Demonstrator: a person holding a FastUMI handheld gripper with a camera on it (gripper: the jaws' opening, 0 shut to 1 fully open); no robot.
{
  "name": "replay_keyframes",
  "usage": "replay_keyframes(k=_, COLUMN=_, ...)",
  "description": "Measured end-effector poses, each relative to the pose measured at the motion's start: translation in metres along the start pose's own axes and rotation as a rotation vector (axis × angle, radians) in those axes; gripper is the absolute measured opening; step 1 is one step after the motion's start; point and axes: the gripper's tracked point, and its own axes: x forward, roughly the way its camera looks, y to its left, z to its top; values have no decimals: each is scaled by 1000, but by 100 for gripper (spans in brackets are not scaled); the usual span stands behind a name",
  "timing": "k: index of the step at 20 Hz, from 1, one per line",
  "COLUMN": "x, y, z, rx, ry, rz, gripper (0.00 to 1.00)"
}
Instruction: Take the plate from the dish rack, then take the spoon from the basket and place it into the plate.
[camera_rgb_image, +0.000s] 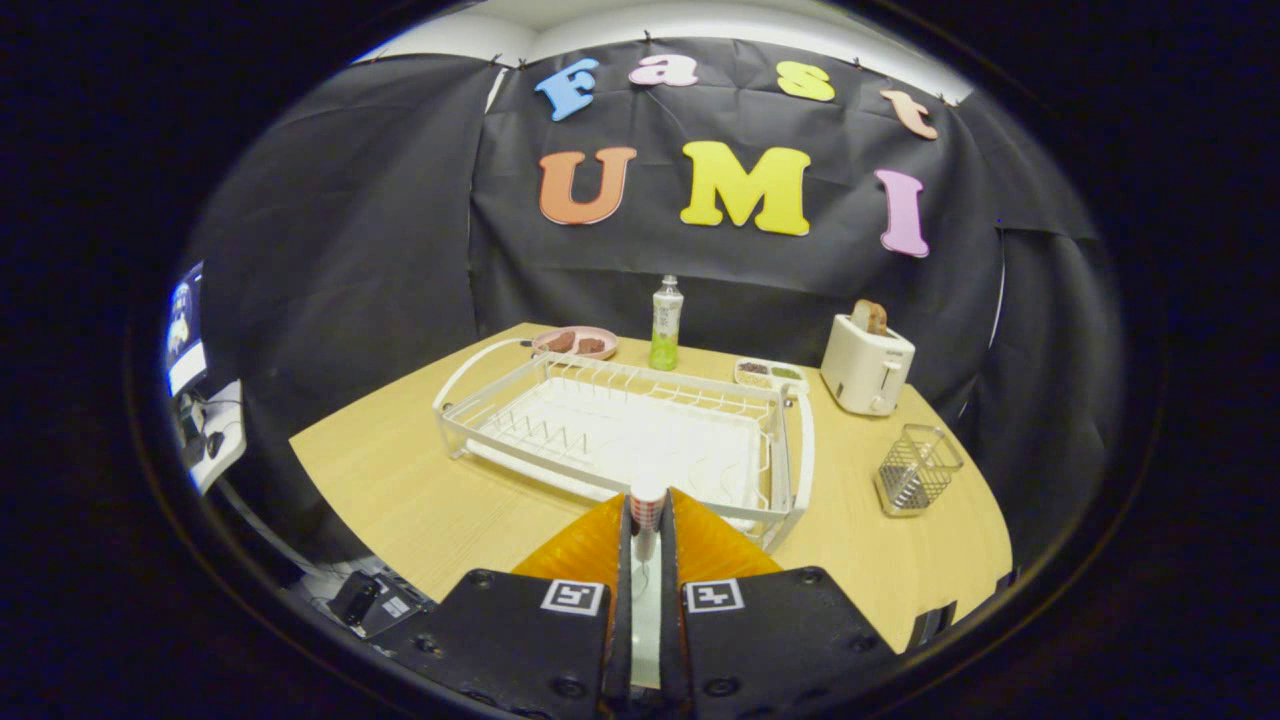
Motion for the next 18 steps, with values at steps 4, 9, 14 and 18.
replay_keyframes(k=4, x=-7, y=-3, z=0, rx=23, ry=11, rz=20, gripper=22)
replay_keyframes(k=9, x=-13, y=-29, z=17, rx=-5, ry=-67, rz=-52, gripper=64)
replay_keyframes(k=14, x=-21, y=-38, z=39, rx=-14, ry=-155, rz=-83, gripper=81)
replay_keyframes(k=18, x=-36, y=-50, z=58, rx=11, ry=-249, rz=-114, gripper=95)
